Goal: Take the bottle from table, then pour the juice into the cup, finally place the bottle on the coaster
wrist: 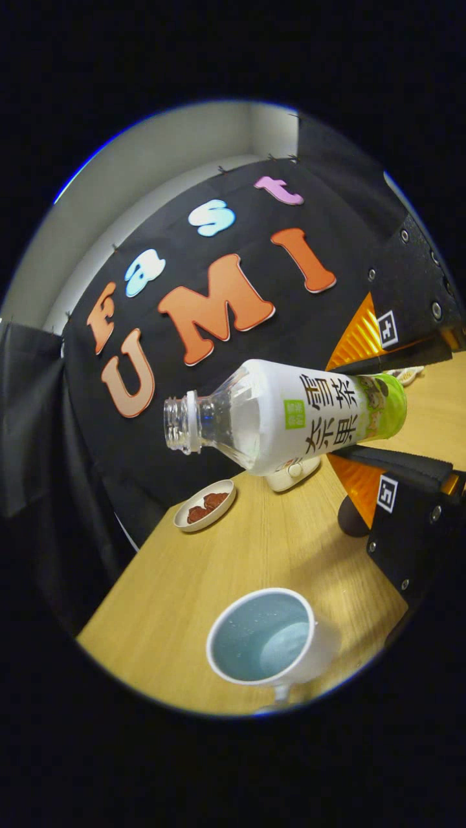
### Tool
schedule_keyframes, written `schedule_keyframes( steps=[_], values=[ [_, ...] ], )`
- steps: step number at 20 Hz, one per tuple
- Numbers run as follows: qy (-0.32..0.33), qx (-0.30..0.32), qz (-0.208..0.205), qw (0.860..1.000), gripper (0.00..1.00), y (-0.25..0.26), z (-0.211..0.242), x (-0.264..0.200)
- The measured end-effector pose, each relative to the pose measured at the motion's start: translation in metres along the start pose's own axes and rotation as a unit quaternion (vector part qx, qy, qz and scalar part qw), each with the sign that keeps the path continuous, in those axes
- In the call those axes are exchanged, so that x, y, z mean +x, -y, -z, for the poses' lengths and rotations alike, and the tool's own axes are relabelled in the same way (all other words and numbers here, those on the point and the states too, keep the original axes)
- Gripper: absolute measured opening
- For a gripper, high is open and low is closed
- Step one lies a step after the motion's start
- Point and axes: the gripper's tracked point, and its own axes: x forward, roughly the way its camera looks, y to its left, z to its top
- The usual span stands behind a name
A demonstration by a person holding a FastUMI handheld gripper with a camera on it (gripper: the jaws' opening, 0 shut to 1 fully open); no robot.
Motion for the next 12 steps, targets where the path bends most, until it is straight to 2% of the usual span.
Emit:
schedule_keyframes(
  steps=[4,8,12],
  values=[
    [-0.012,0.134,-0.027,0.990,0.57,-0.002,-0.002,0.012],
    [-0.037,0.255,-0.056,0.965,0.57,-0.012,0.010,0.032],
    [-0.067,0.327,-0.064,0.940,0.57,-0.019,0.028,0.046]
  ],
)
